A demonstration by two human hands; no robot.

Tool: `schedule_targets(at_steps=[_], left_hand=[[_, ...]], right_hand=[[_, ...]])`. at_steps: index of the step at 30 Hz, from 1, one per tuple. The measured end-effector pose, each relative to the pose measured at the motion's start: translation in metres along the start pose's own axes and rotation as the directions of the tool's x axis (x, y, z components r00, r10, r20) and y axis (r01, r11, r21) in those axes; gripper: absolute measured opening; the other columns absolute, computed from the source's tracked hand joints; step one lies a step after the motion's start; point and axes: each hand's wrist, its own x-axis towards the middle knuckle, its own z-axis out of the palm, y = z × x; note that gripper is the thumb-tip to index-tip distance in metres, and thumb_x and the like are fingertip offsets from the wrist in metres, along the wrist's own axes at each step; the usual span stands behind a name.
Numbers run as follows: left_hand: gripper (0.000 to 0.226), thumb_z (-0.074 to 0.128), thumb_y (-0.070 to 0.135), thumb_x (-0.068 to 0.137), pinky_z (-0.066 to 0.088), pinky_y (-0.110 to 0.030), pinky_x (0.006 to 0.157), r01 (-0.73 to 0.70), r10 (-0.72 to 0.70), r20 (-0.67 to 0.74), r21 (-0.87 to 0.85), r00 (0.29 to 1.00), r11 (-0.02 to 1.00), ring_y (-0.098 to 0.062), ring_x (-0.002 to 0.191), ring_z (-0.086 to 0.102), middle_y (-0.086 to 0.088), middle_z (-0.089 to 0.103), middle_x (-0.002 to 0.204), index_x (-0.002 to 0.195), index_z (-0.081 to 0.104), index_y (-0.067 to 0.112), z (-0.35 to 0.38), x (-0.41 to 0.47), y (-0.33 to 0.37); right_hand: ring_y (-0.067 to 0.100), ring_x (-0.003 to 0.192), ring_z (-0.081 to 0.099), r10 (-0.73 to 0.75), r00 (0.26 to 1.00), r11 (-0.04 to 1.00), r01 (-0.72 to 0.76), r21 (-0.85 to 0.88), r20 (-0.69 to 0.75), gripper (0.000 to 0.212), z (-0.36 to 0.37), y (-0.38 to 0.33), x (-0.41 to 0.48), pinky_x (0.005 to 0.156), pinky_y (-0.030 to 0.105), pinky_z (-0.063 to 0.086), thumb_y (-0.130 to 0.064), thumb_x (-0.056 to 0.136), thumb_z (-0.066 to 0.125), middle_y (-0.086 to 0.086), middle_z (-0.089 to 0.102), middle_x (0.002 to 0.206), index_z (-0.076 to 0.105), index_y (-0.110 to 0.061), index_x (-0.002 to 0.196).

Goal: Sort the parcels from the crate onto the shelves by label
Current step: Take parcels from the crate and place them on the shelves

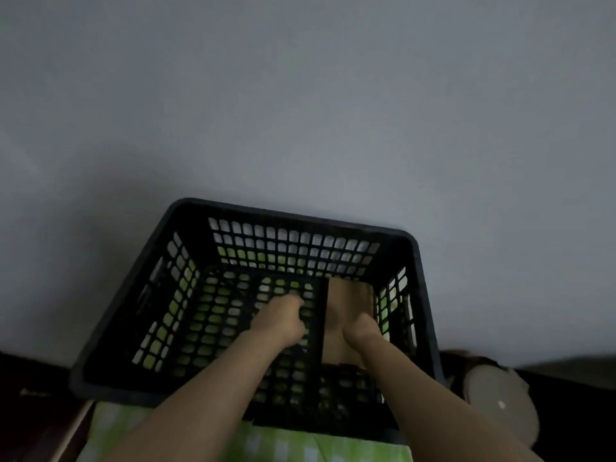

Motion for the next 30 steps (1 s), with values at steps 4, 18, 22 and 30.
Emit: schedule_targets(at_steps=[4,18,22,30], left_hand=[[0.047,0.048,0.01,0.093,0.046,-0.032,0.099,0.002,-0.007,0.098,0.044,0.995,0.999,-0.019,0.118,0.052,-0.004,0.053,0.133,0.14,0.044,0.017,0.023,0.047,0.004],[0.035,0.046,0.008,0.091,0.049,-0.031,0.092,0.114,-0.109,0.273,0.0,0.956,0.994,-0.022,0.108,0.055,-0.008,0.057,0.122,0.125,0.056,0.011,0.053,0.104,-0.009],[0.034,0.05,0.015,0.091,0.048,-0.028,0.087,0.175,-0.158,0.293,-0.032,0.943,0.984,-0.022,0.108,0.055,-0.008,0.056,0.123,0.124,0.053,0.012,0.058,0.108,-0.014],[0.067,0.057,0.028,0.09,0.04,-0.027,0.098,0.389,-0.267,0.365,-0.318,0.892,0.865,-0.026,0.128,0.045,-0.011,0.043,0.142,0.146,0.029,0.005,0.077,0.112,-0.013]], right_hand=[[0.033,0.123,0.049,0.052,0.999,0.996,-0.051,-0.068,0.009,0.04,0.006,0.006,0.042,0.088,0.032,0.043,-0.014,0.097,0.041,0.021,0.048,0.136,0.045,0.003,0.133],[0.038,0.132,0.031,0.258,0.961,0.96,-0.244,0.137,-0.095,0.066,0.028,0.015,0.09,0.102,0.039,0.039,-0.019,0.085,0.061,0.021,0.024,0.143,0.03,0.0,0.14],[0.034,0.126,0.043,0.192,0.981,0.958,-0.178,0.224,-0.042,0.058,0.035,0.013,0.094,0.094,0.035,0.041,-0.013,0.087,0.054,0.02,0.04,0.138,0.026,0.002,0.135],[0.032,0.094,0.057,0.253,0.961,0.883,-0.276,0.38,0.11,0.024,0.042,0.017,0.102,0.081,0.035,0.049,-0.015,0.094,0.043,0.018,0.058,0.103,0.052,-0.003,0.113]])
